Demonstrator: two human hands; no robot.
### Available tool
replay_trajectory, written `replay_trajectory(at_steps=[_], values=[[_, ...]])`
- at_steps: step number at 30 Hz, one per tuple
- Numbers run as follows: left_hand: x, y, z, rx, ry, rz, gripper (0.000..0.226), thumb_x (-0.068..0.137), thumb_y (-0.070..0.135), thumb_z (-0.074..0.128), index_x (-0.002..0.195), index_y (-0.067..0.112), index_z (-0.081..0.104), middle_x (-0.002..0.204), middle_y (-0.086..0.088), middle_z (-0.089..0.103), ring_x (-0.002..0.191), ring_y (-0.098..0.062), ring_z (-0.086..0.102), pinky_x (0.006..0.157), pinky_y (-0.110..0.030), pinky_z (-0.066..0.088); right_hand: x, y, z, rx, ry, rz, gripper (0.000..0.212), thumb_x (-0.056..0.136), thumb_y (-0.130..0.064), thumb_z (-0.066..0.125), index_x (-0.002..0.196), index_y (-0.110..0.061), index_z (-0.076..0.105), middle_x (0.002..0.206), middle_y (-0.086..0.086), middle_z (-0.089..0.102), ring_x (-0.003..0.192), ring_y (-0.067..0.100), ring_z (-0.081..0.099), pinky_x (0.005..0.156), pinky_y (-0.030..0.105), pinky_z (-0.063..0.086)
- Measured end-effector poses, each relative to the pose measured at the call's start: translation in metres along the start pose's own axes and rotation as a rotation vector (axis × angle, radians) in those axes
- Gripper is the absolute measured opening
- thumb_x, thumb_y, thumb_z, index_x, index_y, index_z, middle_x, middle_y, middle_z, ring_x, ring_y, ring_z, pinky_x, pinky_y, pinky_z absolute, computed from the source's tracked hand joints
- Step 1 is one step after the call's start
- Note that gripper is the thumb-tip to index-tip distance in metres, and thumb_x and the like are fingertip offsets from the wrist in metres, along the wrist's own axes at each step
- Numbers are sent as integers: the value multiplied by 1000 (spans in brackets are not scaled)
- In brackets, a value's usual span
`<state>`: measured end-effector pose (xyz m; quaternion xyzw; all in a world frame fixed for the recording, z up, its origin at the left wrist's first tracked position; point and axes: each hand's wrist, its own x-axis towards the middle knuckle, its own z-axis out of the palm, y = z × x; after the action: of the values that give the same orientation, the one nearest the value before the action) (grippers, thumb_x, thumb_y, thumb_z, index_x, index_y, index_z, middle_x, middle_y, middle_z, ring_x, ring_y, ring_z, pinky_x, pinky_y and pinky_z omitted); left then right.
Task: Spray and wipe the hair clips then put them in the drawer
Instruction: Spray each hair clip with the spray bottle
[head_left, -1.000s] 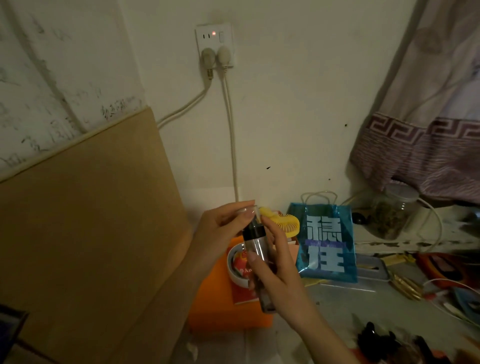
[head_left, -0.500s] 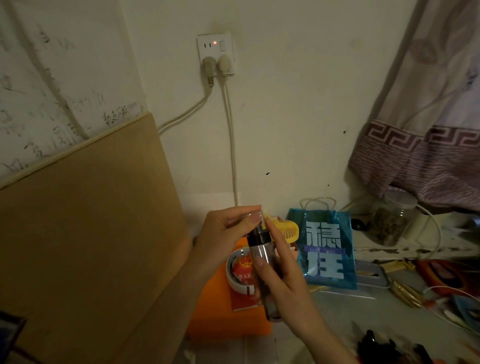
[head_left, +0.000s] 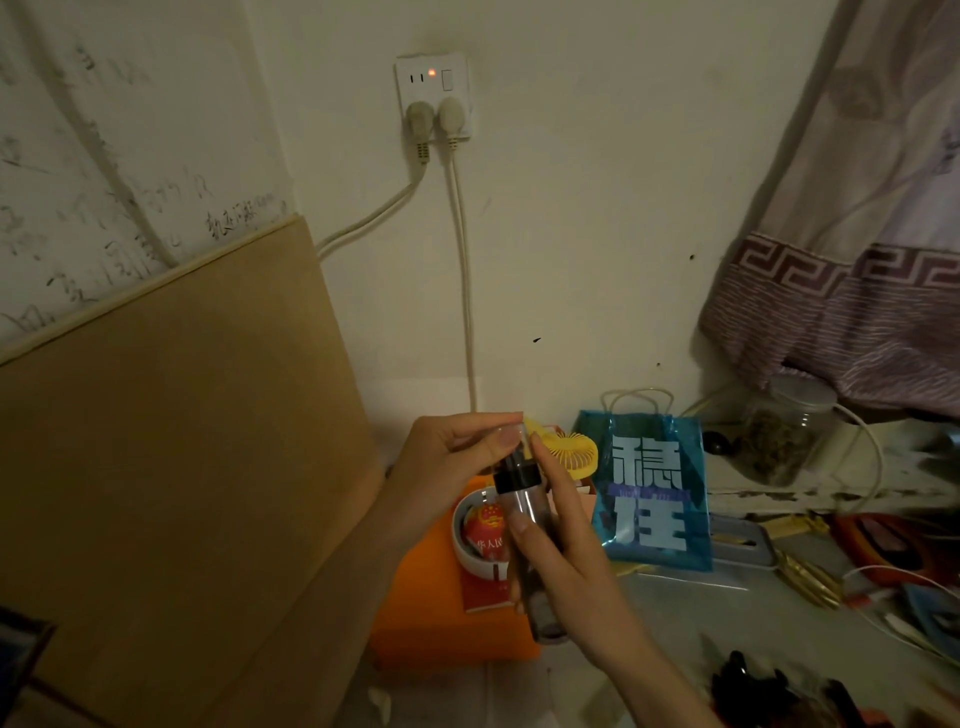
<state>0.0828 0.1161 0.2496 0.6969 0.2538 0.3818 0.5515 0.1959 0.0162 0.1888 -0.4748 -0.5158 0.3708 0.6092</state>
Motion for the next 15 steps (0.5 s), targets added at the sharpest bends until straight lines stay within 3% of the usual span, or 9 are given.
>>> replay_trajectory(at_steps=[3,6,12,15], values=[[0,-2,1,24,18,13,28,76,39,64,102,33,71,100,10,74,96,-7,69,80,-21,55,-1,0,3,39,18,7,57,86,-44,61,130,-62,28,101,-27,65,91,18,68,75,42,58],[-1,-4,1,9,29,20,24,77,39,65,99,37,73,100,10,74,96,-8,69,81,-21,55,-2,-2,3,111,36,50,62,75,-49,70,126,-61,37,100,-8,71,92,44,61,73,60,54],[-2,-4,0,-26,30,22,23,77,37,66,97,45,72,99,11,74,95,-7,69,74,-15,53,0,4,-5,85,32,16,55,82,-45,64,131,-57,42,109,3,69,99,40,64,84,58,53],[-2,-6,-2,-10,14,14,23,78,40,65,99,48,71,101,12,73,97,-6,69,76,-16,53,1,6,-8,34,12,1,54,85,-46,61,133,-57,40,115,-6,67,105,29,64,89,57,52]])
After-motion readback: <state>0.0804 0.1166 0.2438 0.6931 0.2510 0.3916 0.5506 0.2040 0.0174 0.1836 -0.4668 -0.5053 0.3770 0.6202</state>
